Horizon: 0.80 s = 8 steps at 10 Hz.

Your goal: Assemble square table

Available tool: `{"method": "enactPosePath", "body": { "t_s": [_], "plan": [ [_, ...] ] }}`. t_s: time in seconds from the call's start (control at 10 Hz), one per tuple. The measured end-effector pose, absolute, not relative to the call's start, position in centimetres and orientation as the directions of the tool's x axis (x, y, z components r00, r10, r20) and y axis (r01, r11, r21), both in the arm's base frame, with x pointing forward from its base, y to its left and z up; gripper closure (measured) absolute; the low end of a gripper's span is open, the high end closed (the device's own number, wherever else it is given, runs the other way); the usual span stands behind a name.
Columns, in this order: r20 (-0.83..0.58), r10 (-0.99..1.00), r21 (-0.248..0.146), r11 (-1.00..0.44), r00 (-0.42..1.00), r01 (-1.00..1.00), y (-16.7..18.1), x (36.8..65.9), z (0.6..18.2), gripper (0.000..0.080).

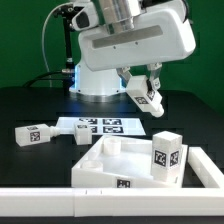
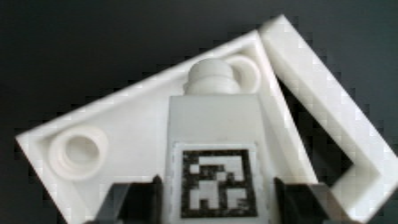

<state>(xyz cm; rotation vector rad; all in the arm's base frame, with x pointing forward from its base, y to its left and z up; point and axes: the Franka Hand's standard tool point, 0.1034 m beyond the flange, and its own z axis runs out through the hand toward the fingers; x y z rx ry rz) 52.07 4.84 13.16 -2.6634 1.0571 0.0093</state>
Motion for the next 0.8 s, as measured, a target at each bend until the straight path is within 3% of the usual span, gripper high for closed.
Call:
{"method": "enactPosePath", "body": {
  "t_s": [0.4,0.6,0.7,0.8],
  "plan": [
    [0.133,-0.636,-0.288,-0.758,0.760,-0.585,2.4,56.2,14.0,0.0515],
    [0.253,-0.653,-0.302,-0.755,0.714,-0.583,3.0,56.3,13.9,0.0515],
    [0.316,-0.643,-0.302,-0.765,0.698,-0.568,3.2,56.2,13.7,0.0515],
    [0.375,-0.603,-0.274,-0.797,0.704,-0.538,2.1,56.4,12.8,0.0515]
  ]
}}
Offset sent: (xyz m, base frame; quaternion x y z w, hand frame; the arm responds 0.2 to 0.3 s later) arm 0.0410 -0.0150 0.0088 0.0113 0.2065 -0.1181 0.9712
